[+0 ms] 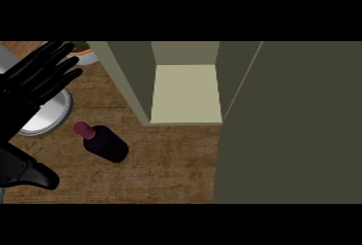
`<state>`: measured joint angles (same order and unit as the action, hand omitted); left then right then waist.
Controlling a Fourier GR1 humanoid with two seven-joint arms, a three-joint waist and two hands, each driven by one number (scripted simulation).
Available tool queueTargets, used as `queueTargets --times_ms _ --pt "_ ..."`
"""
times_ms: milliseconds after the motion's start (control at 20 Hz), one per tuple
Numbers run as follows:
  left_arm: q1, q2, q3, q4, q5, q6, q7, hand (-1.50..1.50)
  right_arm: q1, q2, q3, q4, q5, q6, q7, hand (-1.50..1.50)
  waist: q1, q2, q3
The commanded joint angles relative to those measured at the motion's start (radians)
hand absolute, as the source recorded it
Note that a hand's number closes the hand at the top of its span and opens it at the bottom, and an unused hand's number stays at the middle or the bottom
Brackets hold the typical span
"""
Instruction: Pick up the wine, place it into the cabinet and close the cabinet
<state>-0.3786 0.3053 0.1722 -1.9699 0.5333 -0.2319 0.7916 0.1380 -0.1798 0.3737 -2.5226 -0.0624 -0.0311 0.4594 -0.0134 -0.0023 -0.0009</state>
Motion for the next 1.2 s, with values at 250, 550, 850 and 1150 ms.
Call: queueTargets --times_ms 250,550,850,1150 --pt "0.109 -0.019 -0.001 0.156 -0.076 -0.123 -0.158 -1.50 0.010 -0.011 0.048 -0.268 0.003 -0.041 0.158 -1.50 -0.005 -0.001 -0.001" --pt "0.116 0.004 0.018 0.326 -0.111 -0.248 -0.296 -1.50 0.006 -0.015 0.034 -0.235 0.005 -0.042 0.127 -1.50 -0.007 0.001 -0.001" --pt "0.130 -0.033 -0.026 0.429 -0.215 -0.268 -0.403 -1.50 0.068 -0.051 0.021 -0.266 -0.032 -0.017 0.087 -1.50 -0.017 0.000 0.001" --pt "0.137 -0.026 -0.018 0.520 -0.295 -0.285 -0.530 -1.50 0.042 -0.043 0.047 -0.267 0.006 -0.050 0.124 -1.50 -0.005 -0.001 0.000"
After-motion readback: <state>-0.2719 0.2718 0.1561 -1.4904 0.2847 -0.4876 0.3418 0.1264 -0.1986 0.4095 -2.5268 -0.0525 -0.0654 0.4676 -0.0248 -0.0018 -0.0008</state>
